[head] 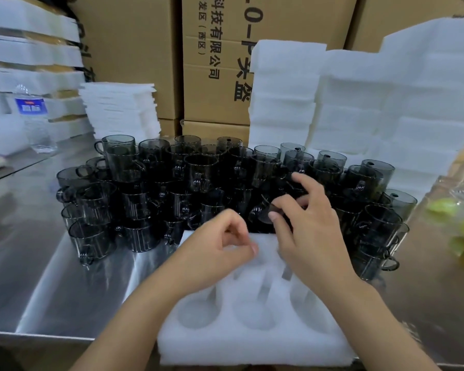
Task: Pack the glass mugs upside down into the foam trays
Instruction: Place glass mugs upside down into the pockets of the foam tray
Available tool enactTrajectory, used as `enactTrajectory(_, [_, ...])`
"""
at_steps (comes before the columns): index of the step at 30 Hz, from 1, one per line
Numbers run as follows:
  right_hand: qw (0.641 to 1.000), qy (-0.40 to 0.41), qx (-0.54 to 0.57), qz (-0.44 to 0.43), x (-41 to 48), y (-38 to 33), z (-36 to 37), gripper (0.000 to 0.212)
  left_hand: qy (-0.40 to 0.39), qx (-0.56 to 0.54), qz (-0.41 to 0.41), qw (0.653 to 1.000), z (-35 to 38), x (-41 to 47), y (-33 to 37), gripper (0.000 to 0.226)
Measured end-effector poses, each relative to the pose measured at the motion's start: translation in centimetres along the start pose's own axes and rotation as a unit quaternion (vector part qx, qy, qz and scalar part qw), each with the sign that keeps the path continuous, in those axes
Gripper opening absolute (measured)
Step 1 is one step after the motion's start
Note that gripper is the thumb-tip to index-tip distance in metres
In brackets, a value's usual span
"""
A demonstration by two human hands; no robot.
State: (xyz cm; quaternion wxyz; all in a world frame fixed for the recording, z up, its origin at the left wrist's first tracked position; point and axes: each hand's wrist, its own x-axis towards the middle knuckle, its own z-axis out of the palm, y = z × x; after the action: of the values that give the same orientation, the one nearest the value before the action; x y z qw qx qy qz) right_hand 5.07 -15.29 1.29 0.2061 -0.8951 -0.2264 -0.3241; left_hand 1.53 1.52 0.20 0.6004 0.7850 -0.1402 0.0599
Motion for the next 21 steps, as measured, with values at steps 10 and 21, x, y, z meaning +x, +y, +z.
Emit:
enactTrajectory(10, [0.983, -0.016, 0.17, -0.071, -1.3, -0.7, 0.8, 0.017, 0.097, -0.144, 0.004, 0.985, -0.3, -0.4, 0.1, 0.058])
enactTrajectory(21, [0.951, -0.03, 0.302, -0.057, -1.4, -0.9, 0.5, 0.06, 0.044, -0.164, 0.042, 0.985, -0.6, -1.0, -0.4, 0.064])
